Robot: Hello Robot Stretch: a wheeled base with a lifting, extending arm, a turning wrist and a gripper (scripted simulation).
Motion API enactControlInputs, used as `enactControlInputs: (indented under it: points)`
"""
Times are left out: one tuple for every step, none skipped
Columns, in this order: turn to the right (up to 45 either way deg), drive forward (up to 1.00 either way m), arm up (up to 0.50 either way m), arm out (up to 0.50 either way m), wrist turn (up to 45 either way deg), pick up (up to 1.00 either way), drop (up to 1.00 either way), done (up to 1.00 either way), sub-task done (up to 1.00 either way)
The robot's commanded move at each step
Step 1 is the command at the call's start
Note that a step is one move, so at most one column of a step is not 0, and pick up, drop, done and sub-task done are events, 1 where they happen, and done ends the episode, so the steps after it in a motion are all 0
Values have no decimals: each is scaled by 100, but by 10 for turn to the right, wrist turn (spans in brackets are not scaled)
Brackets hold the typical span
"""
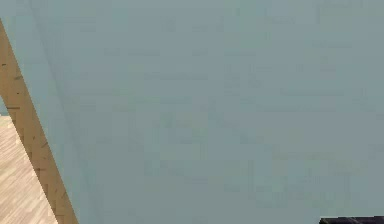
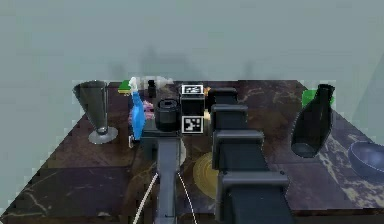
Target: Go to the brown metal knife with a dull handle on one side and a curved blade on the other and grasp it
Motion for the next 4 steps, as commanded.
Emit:
enactControlInputs:
  points:
    - [0,0,0,0,450,0,0,0,0]
    - [0,0,0,0,450,0,0,0,0]
    - [0,0,0,0,450,0,0,0,0]
    - [0,0,0,0,360,0,0,0,0]
